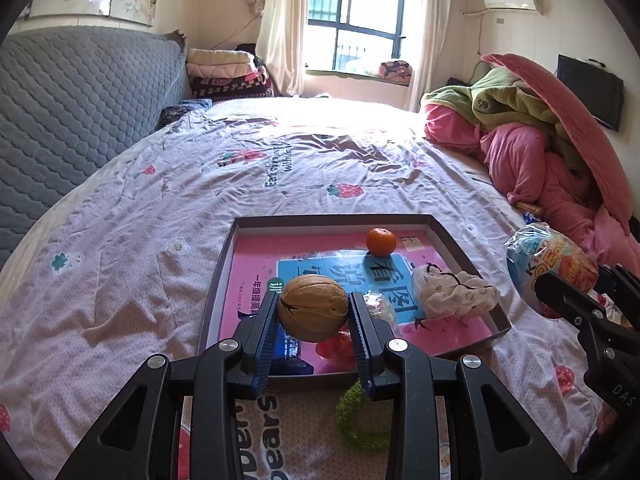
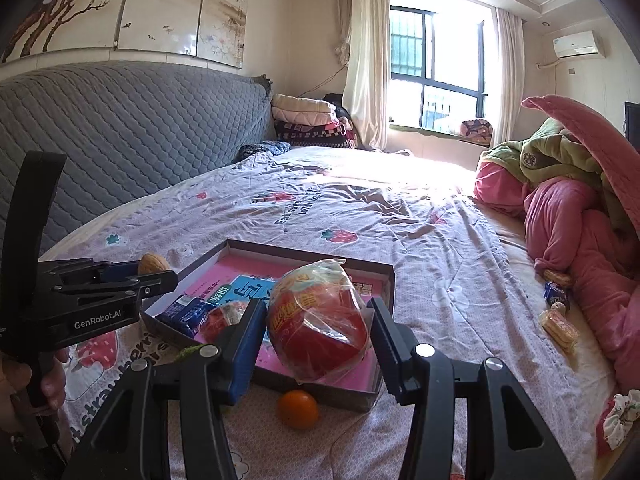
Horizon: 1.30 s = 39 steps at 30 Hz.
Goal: Organize objects
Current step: 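Lift the walnut with the left tool over the box while the right tool carries the egg packet, then lower the walnut into the box with the left tool while the right tool lowers the egg packet in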
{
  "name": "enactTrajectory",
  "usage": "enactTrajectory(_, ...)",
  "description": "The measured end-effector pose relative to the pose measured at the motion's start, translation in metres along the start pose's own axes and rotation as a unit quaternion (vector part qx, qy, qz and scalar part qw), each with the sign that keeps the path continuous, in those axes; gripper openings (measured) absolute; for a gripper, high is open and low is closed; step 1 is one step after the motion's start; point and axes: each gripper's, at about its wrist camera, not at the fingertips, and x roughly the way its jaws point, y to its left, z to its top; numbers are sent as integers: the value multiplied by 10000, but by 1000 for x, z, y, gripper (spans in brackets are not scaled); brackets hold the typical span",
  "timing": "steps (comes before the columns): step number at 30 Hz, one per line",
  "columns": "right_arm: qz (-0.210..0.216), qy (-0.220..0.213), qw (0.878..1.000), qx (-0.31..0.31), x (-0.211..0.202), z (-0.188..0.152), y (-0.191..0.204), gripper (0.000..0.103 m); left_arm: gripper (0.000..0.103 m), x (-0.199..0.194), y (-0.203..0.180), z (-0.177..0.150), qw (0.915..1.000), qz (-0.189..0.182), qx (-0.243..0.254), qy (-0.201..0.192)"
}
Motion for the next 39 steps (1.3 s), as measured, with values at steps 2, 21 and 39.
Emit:
enactTrajectory(2, -10, 20, 10000, -4, 5, 2, -1, 52, 35, 5, 2, 1, 10000, 8, -18, 27)
enactTrajectory(21, 28, 604, 9982, 37, 58, -12, -11, 52, 35, 48, 24, -16, 9990, 99, -212, 381)
enactTrajectory(39, -6, 1004, 9949, -42, 86, -30, -9, 52, 35, 73, 34, -30, 9977, 105, -300, 602)
